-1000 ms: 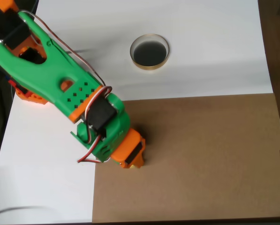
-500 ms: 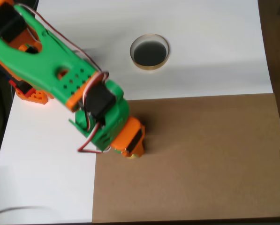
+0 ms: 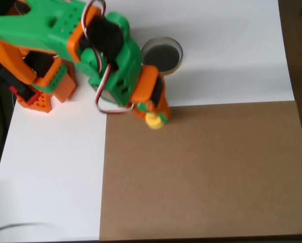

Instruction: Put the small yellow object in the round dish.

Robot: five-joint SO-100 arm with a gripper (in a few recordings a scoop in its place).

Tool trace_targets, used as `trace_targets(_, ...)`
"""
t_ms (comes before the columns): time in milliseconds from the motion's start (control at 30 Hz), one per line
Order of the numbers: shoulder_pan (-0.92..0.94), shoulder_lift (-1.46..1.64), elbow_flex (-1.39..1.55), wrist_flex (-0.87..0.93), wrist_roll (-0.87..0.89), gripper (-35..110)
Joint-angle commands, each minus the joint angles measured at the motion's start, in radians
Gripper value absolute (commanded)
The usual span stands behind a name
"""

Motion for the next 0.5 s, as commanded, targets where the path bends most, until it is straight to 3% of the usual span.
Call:
trace_targets(0,-0.098,0.112,-0.031,0.026,-0.032,0)
trace_targets(467,-0.423,0.178,0.041,0.046,-0.011,0)
